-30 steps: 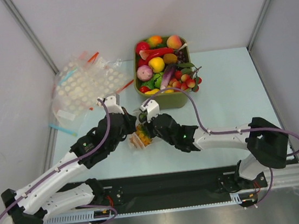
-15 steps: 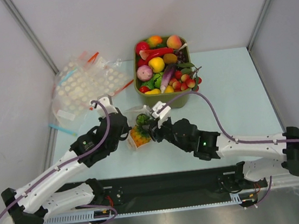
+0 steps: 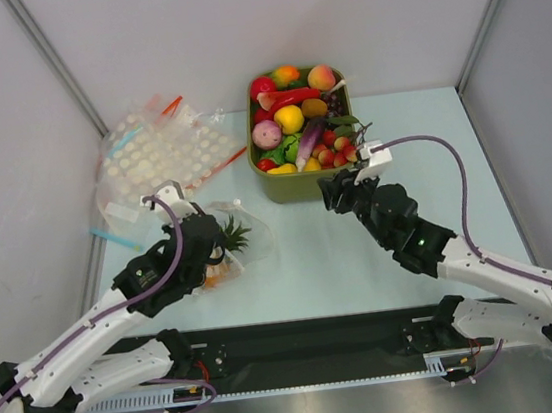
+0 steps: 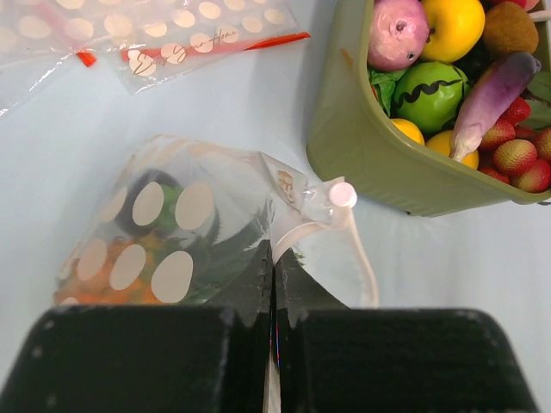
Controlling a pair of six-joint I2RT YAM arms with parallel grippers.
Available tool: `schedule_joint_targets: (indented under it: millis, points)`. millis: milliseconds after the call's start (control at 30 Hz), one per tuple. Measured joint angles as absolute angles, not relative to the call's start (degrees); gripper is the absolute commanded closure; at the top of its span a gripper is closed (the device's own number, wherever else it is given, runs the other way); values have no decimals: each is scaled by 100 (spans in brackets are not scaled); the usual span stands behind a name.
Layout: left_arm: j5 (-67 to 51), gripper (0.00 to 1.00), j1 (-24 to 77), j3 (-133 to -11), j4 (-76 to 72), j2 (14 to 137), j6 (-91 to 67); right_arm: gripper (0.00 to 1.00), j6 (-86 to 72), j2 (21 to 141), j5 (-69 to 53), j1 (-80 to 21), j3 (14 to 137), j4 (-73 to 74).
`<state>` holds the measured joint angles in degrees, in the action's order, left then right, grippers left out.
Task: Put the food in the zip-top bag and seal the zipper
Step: Place the fake fruit in the zipper food storage bag, then pick up the fake fruit from the bin.
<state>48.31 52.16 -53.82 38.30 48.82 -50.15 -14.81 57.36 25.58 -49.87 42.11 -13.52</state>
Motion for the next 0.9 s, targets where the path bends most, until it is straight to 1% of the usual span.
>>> schedule_joint_targets:
  millis: [133,300,433,467,600,733,767,900]
  points:
    - [4827,100,5216,-5356,3782,4995,-5013,46,-1883,5627,2613,-4517,4198,-1076]
    - [4825,99,5214,-5345,3760,5059,-5013,45,-2340,5607,2521,-3940,4099,-910]
    - [4777,100,5214,-5315,3677,5057,-5006,38,-2556,5765,2285,-3570,4101,-878]
    - [4757,100,5214,-5306,3642,5059,-5002,34,-2576,5839,2248,-3535,4128,-856]
    - [4683,100,5214,-5293,3562,5065,-4995,27,-2700,6565,2215,-3474,4794,-401]
    - [4630,100,5214,-5293,3522,5065,-4995,23,-2853,7166,2453,-3454,5454,-36]
    - [4630,100,5214,-5293,3522,5065,-4995,21,-2902,7258,2534,-3435,5564,51]
    - [4626,100,5214,-5293,3520,5065,-4995,21,-3127,7371,2818,-3242,5717,263]
